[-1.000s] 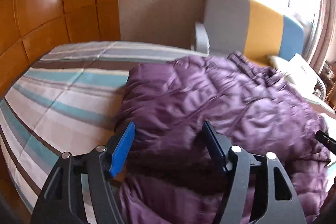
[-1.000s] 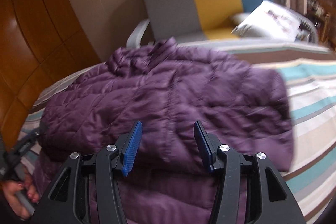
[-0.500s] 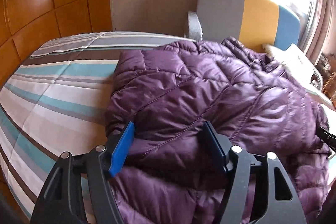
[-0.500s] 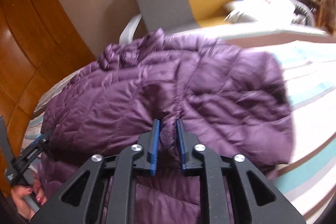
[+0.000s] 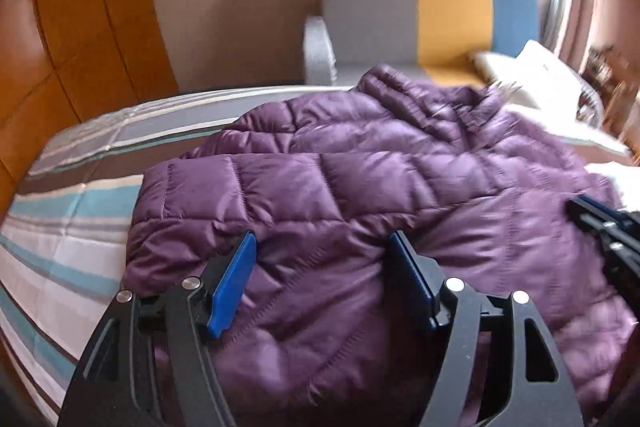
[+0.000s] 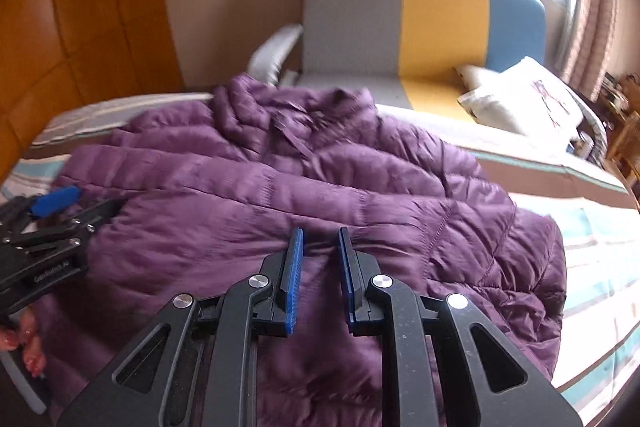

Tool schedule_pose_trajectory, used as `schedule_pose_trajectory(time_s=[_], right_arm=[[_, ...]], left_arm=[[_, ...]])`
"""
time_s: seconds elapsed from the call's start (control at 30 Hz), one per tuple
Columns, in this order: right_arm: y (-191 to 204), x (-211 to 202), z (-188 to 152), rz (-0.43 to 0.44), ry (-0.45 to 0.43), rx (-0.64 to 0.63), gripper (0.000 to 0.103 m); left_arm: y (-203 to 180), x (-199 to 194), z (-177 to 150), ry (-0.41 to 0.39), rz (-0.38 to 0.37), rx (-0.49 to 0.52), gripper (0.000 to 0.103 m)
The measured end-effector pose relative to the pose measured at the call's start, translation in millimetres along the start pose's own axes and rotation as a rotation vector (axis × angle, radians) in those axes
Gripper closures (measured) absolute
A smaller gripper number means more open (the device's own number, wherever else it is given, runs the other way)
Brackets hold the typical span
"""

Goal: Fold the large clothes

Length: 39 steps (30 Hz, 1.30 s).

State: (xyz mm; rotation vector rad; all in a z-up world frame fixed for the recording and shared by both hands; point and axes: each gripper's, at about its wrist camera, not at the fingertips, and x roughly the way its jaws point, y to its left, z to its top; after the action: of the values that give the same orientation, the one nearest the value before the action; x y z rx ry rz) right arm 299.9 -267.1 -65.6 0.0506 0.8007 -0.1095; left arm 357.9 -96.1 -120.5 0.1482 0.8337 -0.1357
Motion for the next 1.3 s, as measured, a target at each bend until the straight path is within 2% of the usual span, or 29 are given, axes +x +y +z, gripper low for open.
schedule_pose_trajectory(time_s=[0.07, 0.17, 0.27, 0.47, 0.6, 0.7, 0.87, 0.93, 1.03, 1.13, 1.23, 1.3], right_arm=[[-7, 14, -6, 0.007, 0.022, 0.027, 0.086], [-15, 26, -14, 0.043, 0.027, 0.072, 0.086], [-12, 28, -16, 0.020, 0.024, 0.054, 0.086], [-9, 26, -16, 0.004, 0.015, 0.042, 0.086], [-7, 28, -16, -0.011, 0.010, 0.031, 0.086], [-5, 28, -15, -0.022, 0.007, 0.022, 0.086], [-2, 29, -17, -0.040, 0.007, 0.007, 0.086], [0, 28, -17, -0.047, 0.006, 0.001, 0.086], [1, 27, -18, -0.046, 0.006, 0.002, 0.086], [0, 25, -16, -0.039, 0.006, 0.007, 0.084], [-6, 14, -13, -0.009, -0.004, 0.030, 0.084], [-14, -1, -16, 0.013, -0.019, 0.063, 0.073]], left_arm=[[2, 12, -1, 0.007, 0.002, 0.000, 0.033], [9, 23, -6, 0.009, -0.035, -0.039, 0.032], [5, 24, -7, 0.001, -0.016, -0.030, 0.032], [9, 6, -10, -0.017, 0.001, -0.036, 0.026], [38, -8, -15, -0.029, 0.057, -0.099, 0.026], [58, 3, -18, 0.015, 0.102, -0.121, 0.025], [70, 28, -17, 0.067, 0.076, -0.152, 0.015], [70, 29, -18, 0.066, 0.075, -0.153, 0.015], [73, 22, -21, 0.055, 0.080, -0.164, 0.012], [69, 4, -28, 0.023, 0.126, -0.147, 0.003], [68, -19, -38, -0.003, 0.117, -0.139, 0.003], [68, -33, -45, -0.031, 0.098, -0.137, 0.002]])
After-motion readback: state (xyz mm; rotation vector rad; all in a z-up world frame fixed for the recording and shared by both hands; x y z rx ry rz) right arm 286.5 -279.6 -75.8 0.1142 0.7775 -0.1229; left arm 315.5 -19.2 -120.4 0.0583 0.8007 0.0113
